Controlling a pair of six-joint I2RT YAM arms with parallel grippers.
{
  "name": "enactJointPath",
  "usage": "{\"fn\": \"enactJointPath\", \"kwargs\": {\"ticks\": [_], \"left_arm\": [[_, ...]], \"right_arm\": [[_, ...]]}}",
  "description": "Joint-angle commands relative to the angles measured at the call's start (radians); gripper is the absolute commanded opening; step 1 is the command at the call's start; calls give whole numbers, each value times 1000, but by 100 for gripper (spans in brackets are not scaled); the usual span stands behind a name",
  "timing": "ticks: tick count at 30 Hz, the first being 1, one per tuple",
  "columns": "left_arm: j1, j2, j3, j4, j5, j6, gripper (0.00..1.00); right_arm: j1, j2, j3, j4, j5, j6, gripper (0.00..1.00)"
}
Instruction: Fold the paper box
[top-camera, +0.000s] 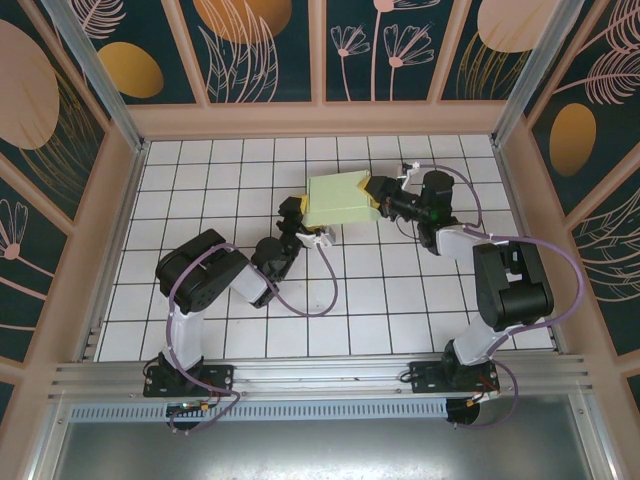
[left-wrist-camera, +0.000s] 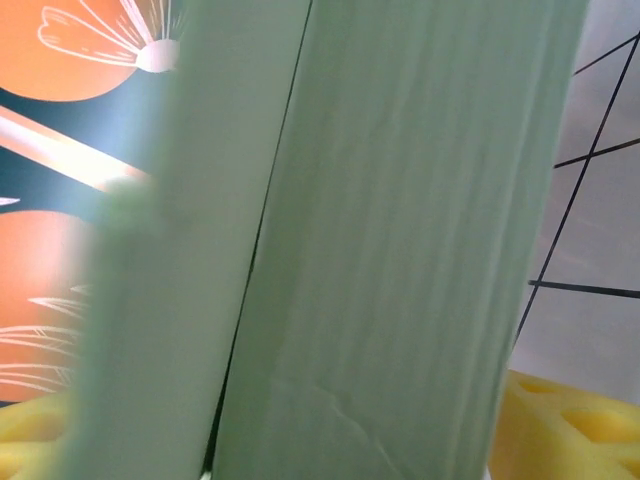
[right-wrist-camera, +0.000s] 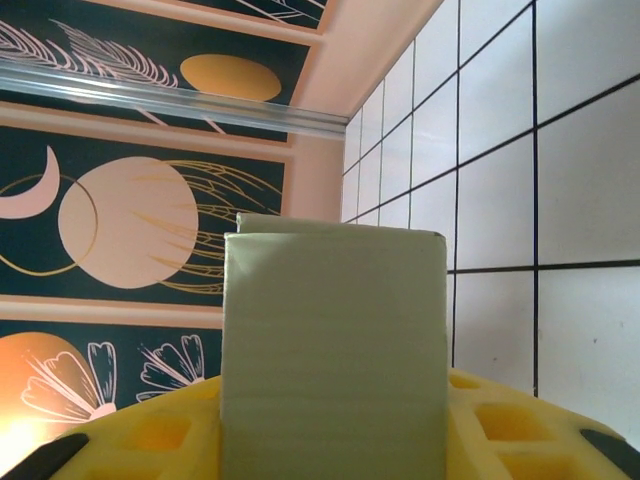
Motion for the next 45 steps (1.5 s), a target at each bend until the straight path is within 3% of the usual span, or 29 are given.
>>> {"fn": "enactJointPath", "kwargs": {"ticks": [1, 18, 22, 25, 27, 34, 41, 45], "left_arm": [[-9, 10, 17, 151, -1, 22, 75], [-18, 8, 23, 124, 18, 24, 51], [-17, 9, 22, 143, 6, 0, 38], [-18, 12, 23, 143, 7, -7, 37], [-18, 10, 22, 142, 7, -14, 37], [-18, -5, 8, 113, 1, -98, 35], [-17, -107, -23, -163, 0, -215, 37], [-16, -226, 0, -530, 40, -349, 39]], "right_arm": [[-3, -37, -23, 67, -33, 33, 37], [-3, -16, -31, 77, -28, 47, 39], [-4, -24, -29, 61, -18, 36, 42], [-4, -26, -28, 59, -16, 33, 44], [-3, -27, -29, 59, -15, 30, 47], [-17, -64, -29, 21, 5, -104, 76], [-90, -121, -68, -39, 43, -225, 77], [-131, -175, -76, -134, 58, -367, 76]]}}
